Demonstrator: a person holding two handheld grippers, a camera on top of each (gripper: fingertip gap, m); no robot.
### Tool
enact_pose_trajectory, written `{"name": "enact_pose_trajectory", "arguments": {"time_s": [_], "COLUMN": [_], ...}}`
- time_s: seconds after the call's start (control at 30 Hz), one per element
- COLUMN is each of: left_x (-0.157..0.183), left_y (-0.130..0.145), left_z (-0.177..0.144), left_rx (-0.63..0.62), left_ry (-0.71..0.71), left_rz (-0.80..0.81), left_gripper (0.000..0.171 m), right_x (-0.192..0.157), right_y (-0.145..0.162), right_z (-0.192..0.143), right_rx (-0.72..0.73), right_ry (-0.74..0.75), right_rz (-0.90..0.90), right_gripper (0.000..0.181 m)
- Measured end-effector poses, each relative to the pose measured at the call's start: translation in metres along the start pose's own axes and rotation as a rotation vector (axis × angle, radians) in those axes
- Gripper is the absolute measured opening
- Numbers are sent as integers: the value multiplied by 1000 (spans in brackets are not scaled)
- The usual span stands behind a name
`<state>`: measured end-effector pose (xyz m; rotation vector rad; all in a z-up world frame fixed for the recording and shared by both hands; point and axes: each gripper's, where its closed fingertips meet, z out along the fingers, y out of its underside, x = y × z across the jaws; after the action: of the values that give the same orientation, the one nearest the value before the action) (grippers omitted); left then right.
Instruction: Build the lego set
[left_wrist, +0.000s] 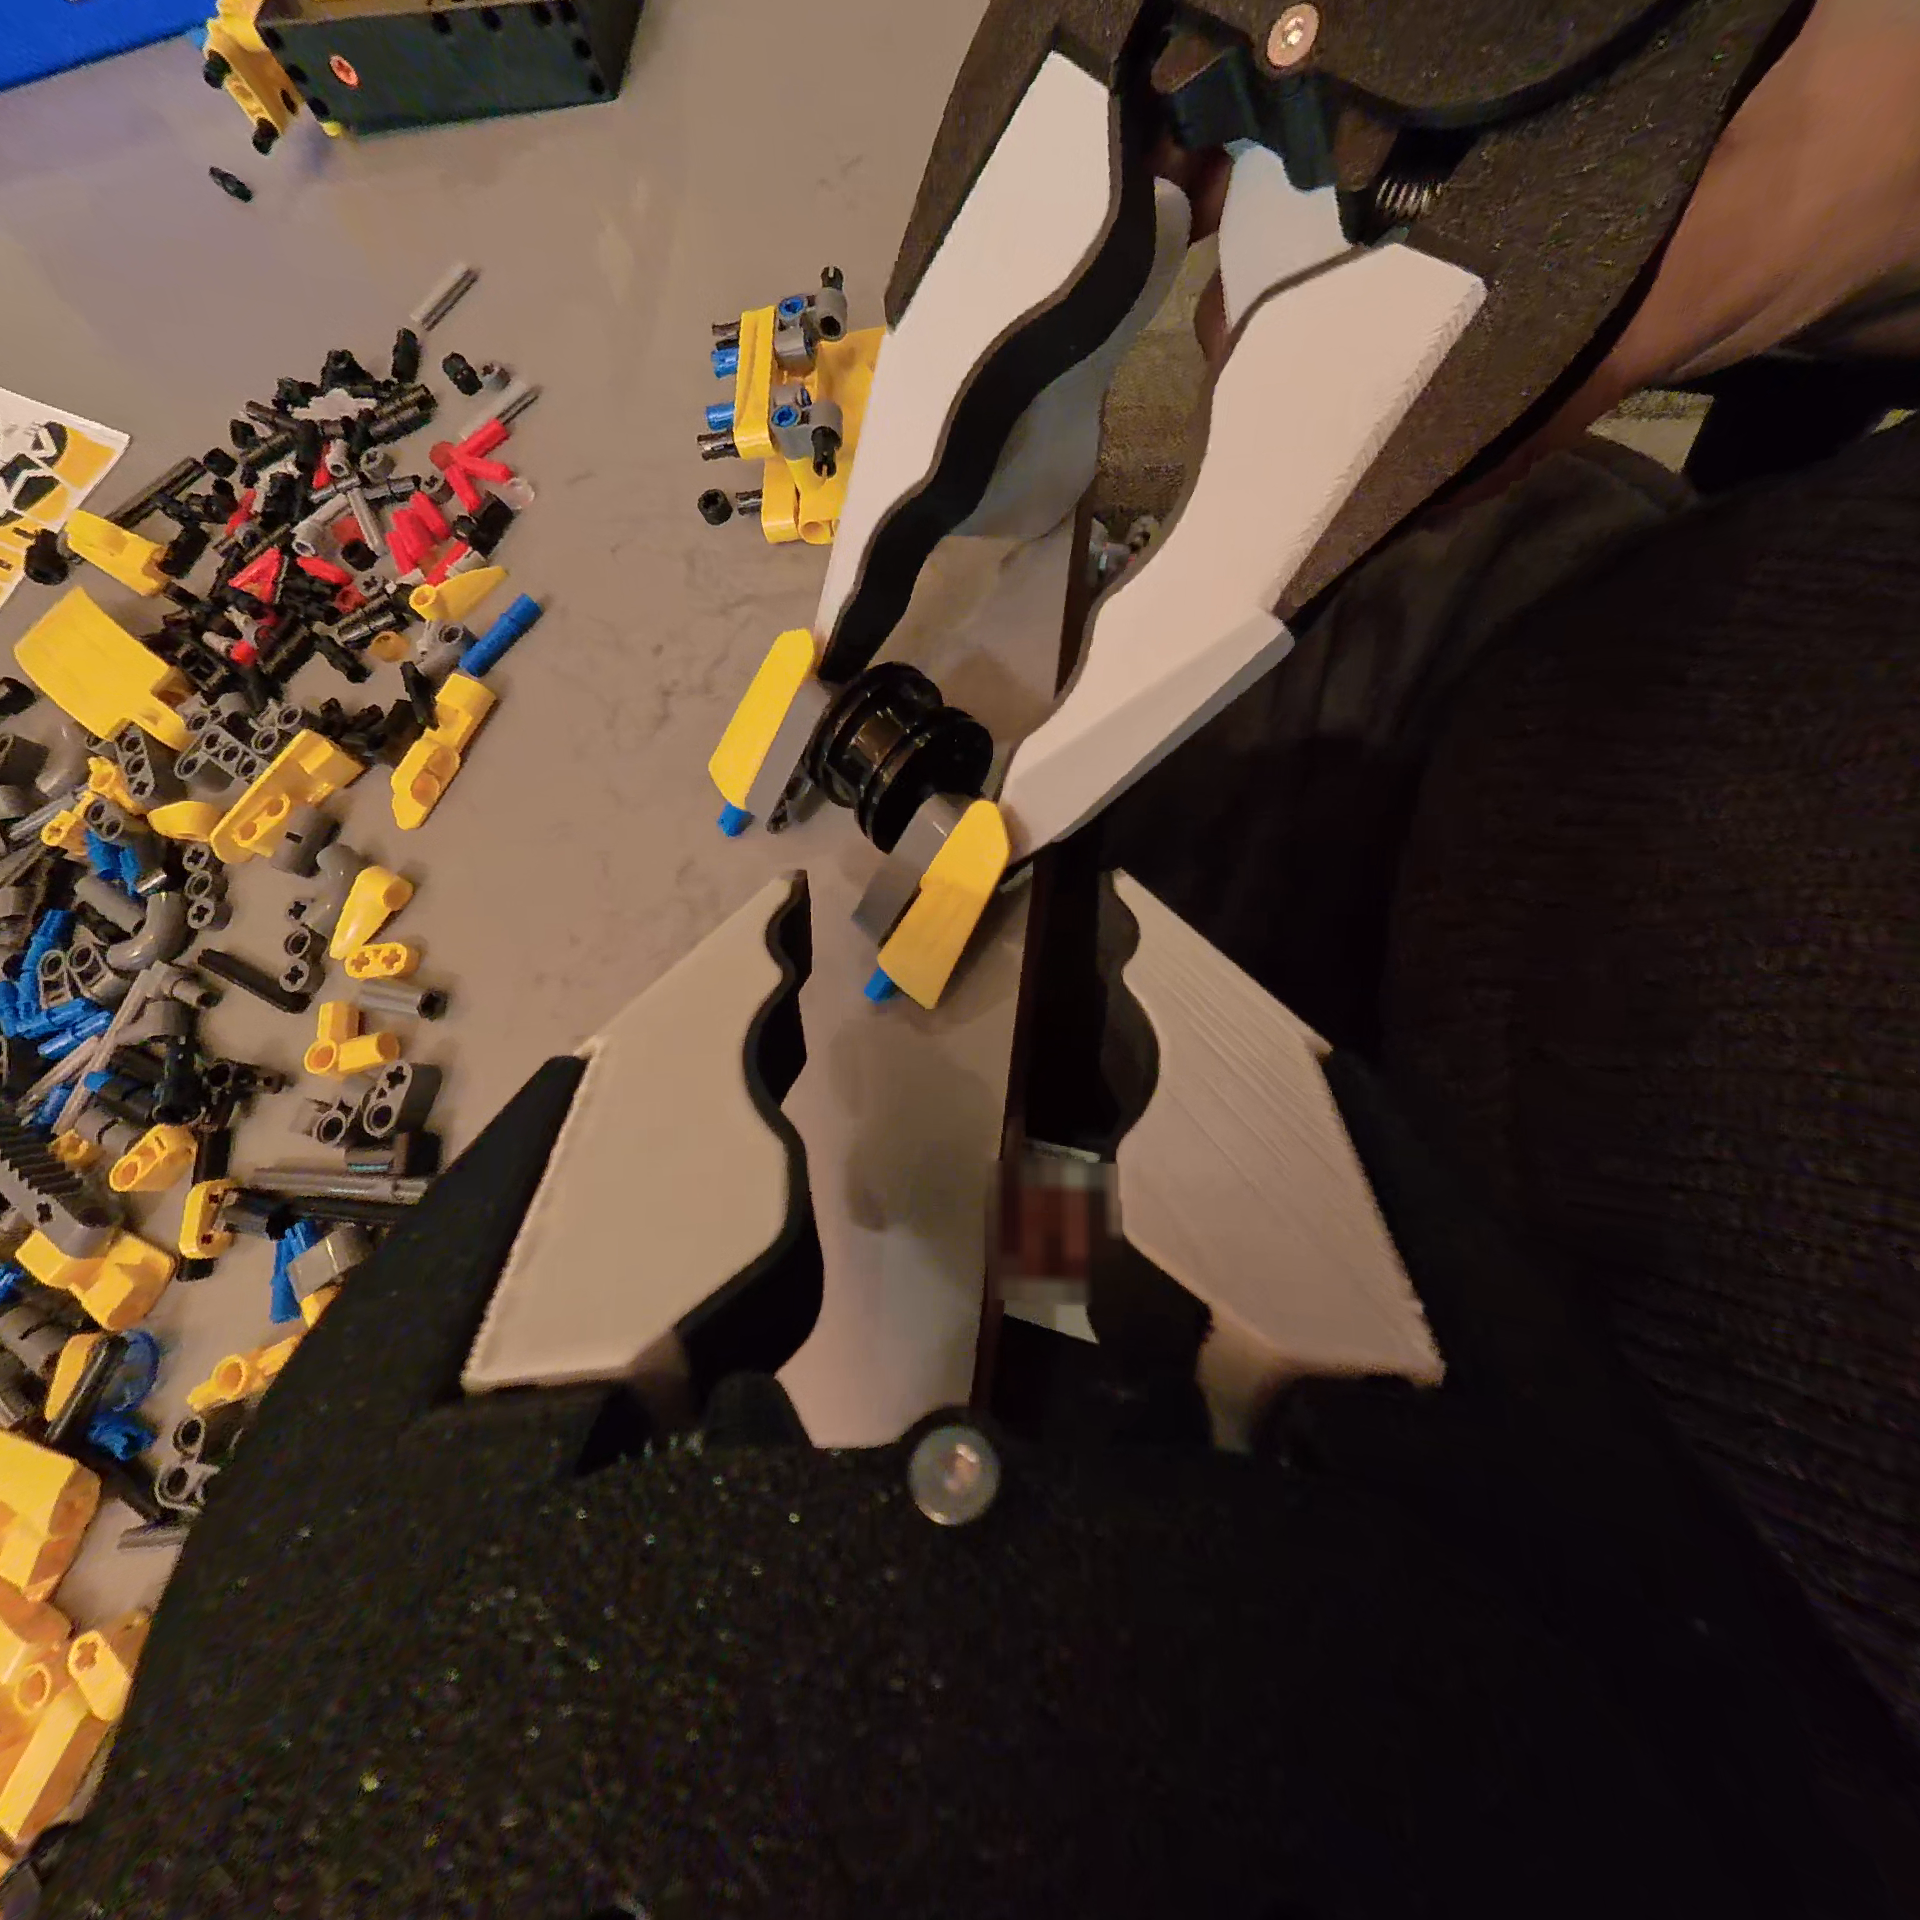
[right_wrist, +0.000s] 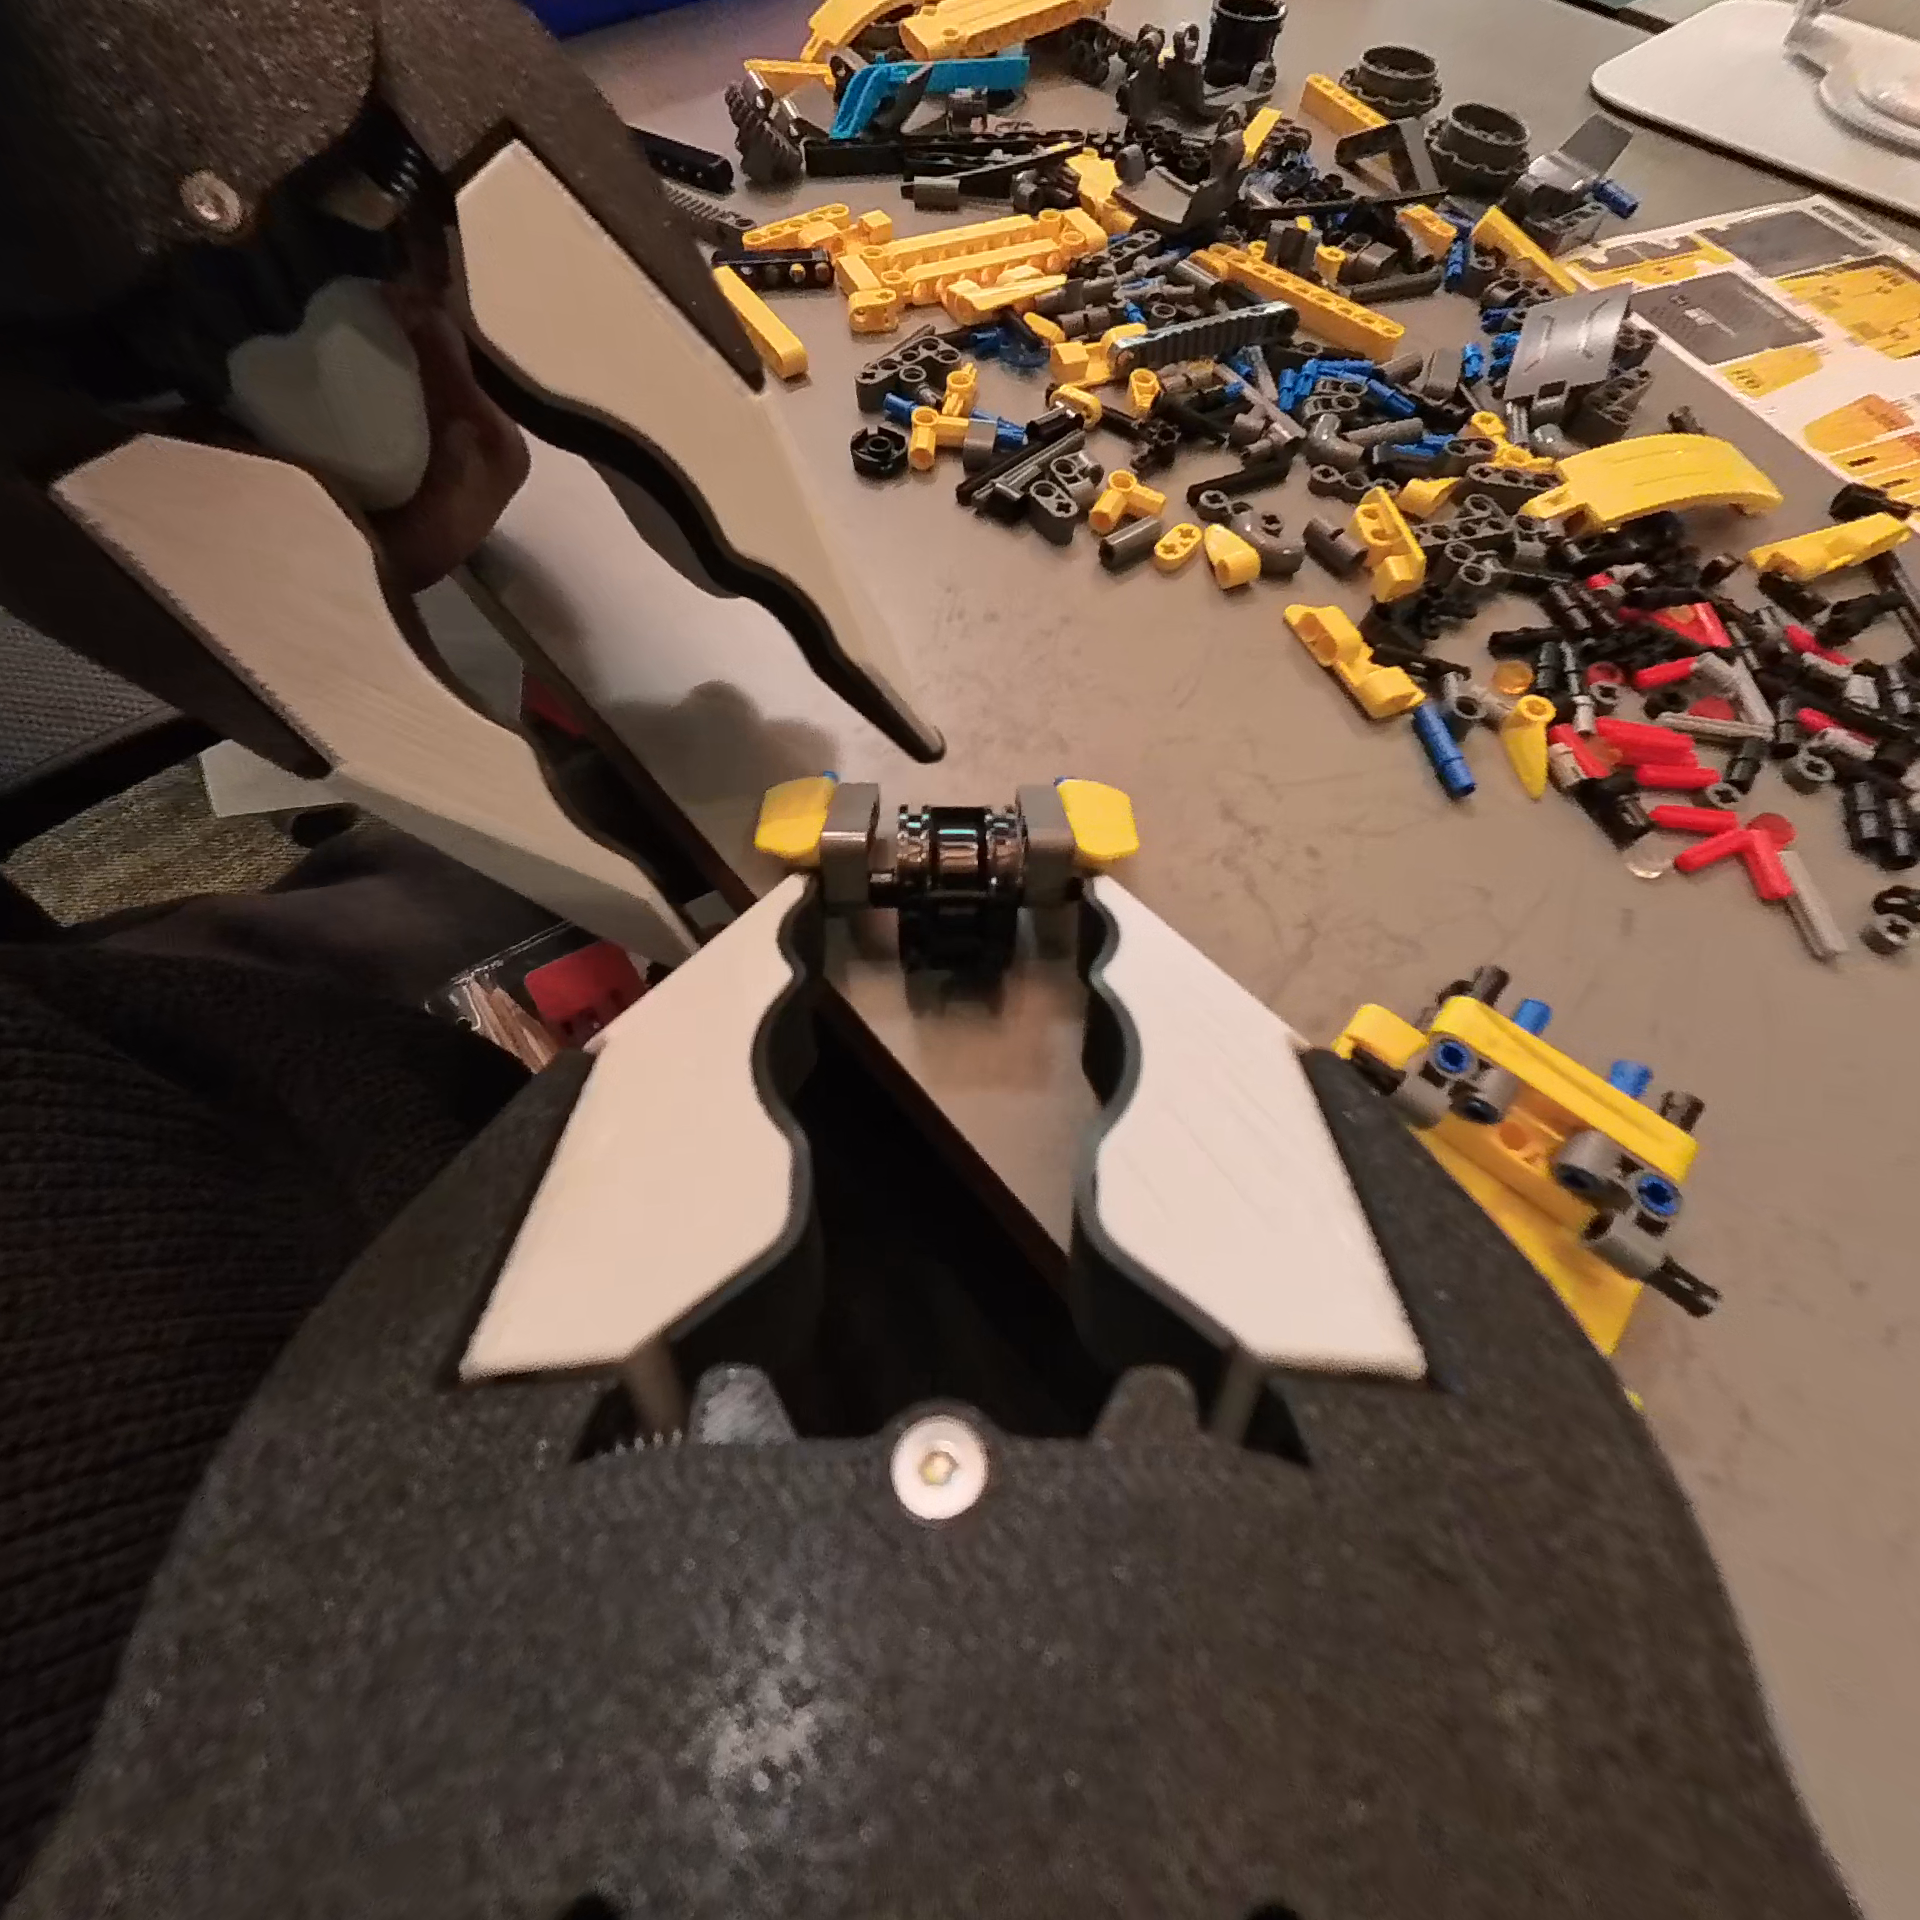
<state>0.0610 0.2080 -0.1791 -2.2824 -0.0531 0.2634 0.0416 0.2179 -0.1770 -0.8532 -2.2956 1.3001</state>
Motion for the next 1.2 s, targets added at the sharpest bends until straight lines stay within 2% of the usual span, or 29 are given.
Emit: {"name": "enact_pose_trajectory", "arguments": {"time_s": [0.53, 0.67, 0.8, 1.0, 1.2], "left_x": [5, 5, 6, 7, 2], "left_y": [-6, -9, -15, -14, -24], "left_z": [9, 6, -2, 2, -8], "left_rx": [-9, 19, 78, 53, 139], "left_ry": [8, 4, 77, 96, 105], "left_rz": [37, 42, -23, -28, -76], "left_gripper": [55, 55, 55, 55, 55], "right_x": [-7, -7, -7, -7, -3], "right_y": [0, 0, 0, 0, -6], "right_z": [-1, -1, -1, 0, -12], "right_rx": [3, 1, -6, -5, 64], "right_ry": [-45, -55, -71, -91, -88], "right_rz": [-42, -41, -45, -64, -58], "right_gripper": [46, 46, 45, 45, 45]}}
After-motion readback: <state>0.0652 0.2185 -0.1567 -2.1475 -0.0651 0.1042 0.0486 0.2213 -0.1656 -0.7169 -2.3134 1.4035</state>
